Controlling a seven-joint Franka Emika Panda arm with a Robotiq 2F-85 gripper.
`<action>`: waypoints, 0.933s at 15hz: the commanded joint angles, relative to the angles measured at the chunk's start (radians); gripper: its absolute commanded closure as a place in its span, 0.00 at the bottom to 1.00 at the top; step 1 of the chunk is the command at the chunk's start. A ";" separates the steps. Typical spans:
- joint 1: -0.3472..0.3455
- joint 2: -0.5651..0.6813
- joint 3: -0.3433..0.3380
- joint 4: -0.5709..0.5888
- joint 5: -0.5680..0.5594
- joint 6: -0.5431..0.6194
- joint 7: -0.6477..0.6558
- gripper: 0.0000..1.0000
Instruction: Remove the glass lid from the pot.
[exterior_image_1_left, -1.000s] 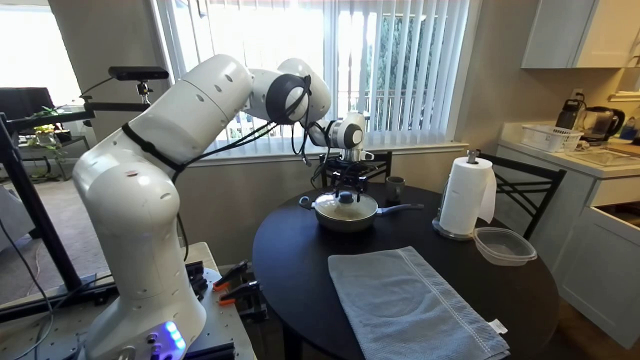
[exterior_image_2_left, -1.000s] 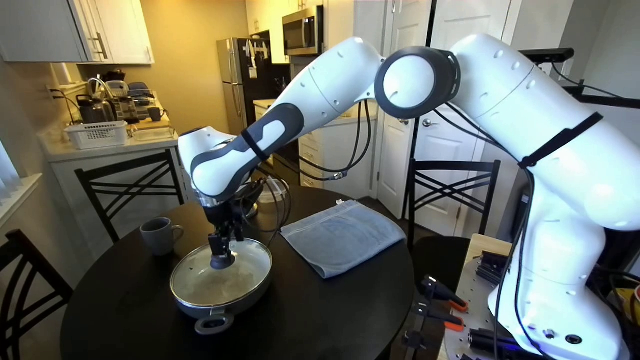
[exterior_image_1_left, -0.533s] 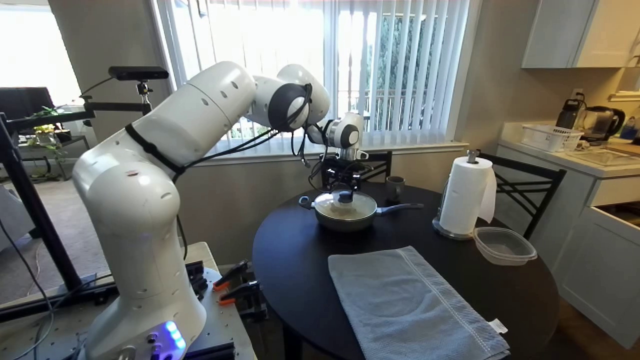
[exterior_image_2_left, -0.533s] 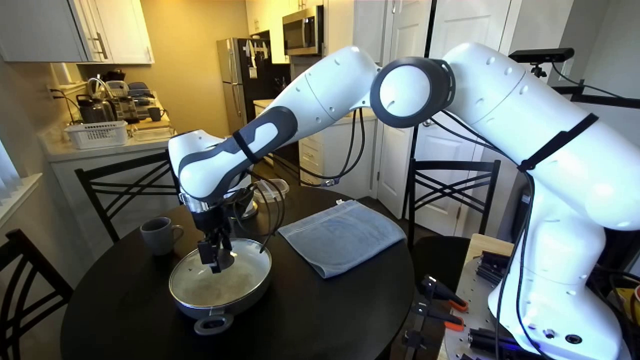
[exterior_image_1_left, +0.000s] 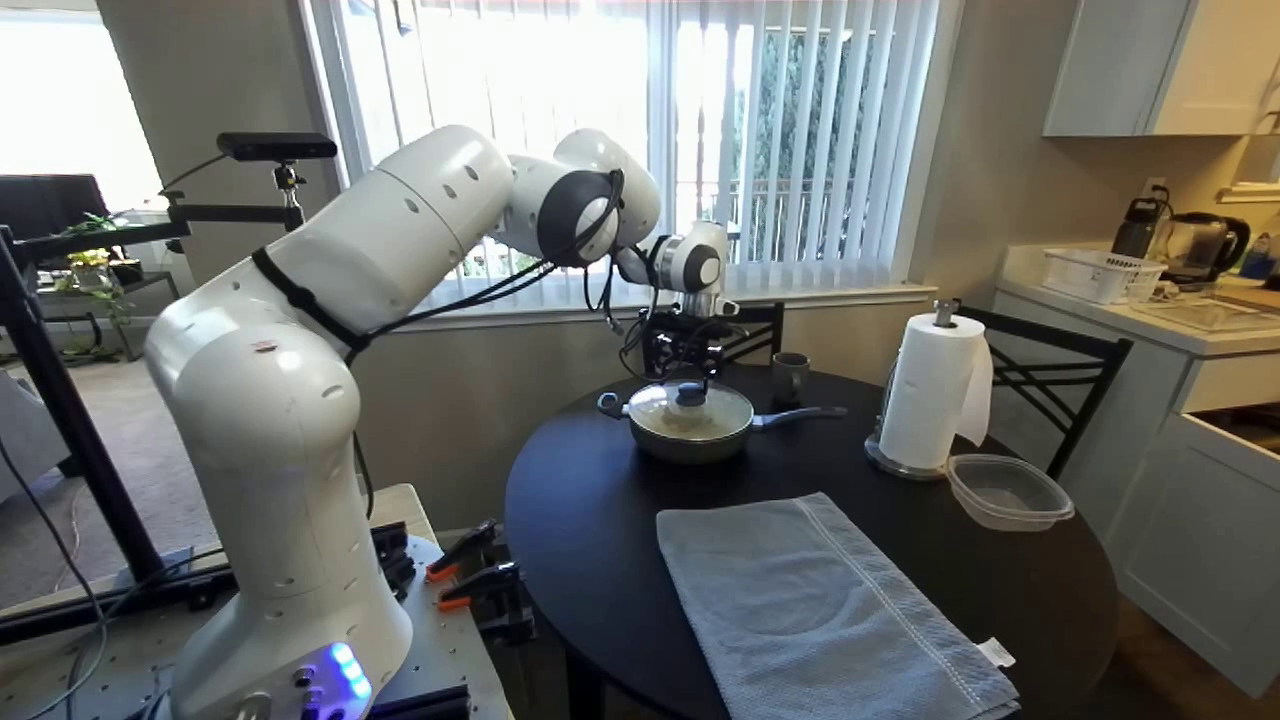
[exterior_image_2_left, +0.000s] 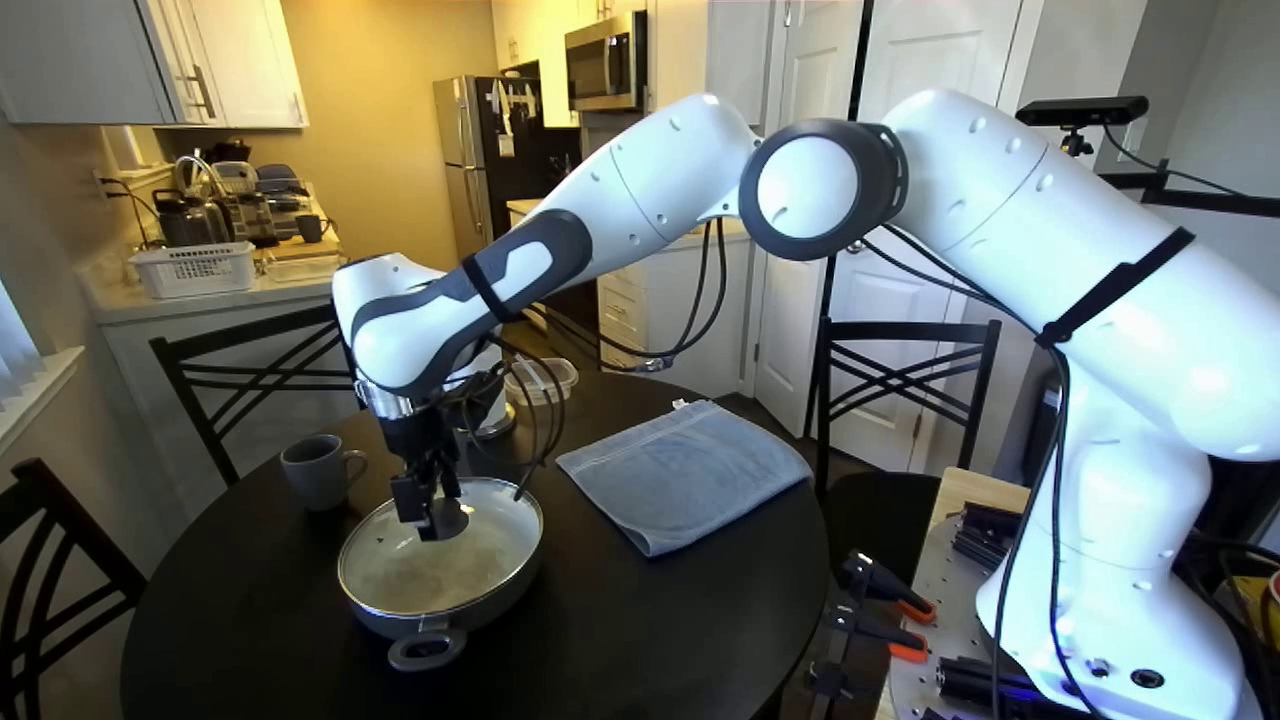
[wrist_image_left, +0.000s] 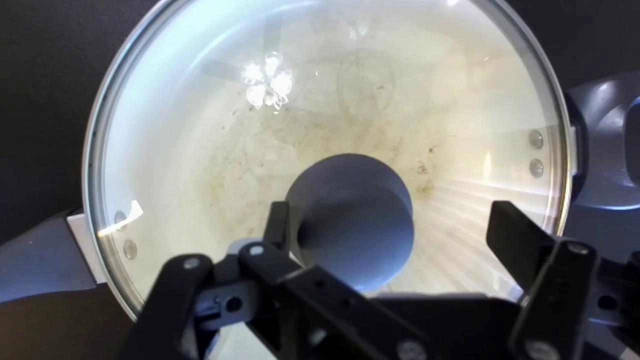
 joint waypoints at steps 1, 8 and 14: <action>-0.002 0.020 -0.004 0.044 0.030 -0.036 -0.044 0.00; -0.005 0.051 -0.014 0.082 0.025 -0.035 -0.052 0.00; -0.005 0.069 -0.008 0.109 0.030 -0.039 -0.074 0.33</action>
